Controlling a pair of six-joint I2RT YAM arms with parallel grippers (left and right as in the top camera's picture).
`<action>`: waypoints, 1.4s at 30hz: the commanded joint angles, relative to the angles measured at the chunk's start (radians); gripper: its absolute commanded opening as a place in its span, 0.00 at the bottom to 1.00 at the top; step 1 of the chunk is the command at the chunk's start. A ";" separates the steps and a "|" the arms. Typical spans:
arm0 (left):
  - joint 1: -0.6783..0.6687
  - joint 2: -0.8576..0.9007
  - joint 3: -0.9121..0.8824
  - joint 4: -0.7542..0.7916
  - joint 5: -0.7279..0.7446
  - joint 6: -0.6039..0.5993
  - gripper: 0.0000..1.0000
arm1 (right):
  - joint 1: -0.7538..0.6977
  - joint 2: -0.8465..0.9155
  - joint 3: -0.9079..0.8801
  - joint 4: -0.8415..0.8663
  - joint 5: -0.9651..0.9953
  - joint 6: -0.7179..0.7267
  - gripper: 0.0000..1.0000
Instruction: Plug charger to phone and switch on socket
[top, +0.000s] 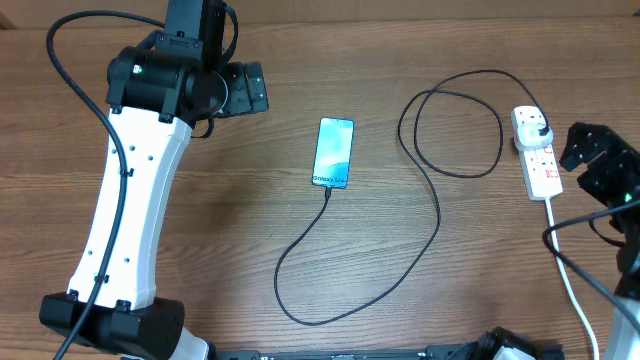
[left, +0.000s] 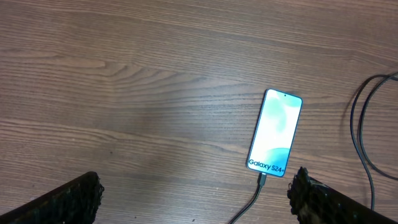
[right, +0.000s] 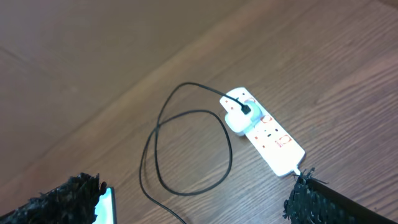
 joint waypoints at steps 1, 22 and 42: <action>0.006 0.008 0.003 0.002 -0.009 0.019 1.00 | 0.004 0.050 0.007 0.005 0.008 0.008 1.00; 0.007 -0.040 -0.070 0.025 -0.093 0.027 1.00 | 0.004 0.414 0.007 0.005 0.008 0.008 1.00; 0.055 -0.823 -1.147 1.091 -0.006 0.022 1.00 | 0.004 0.493 0.007 0.006 0.008 0.008 1.00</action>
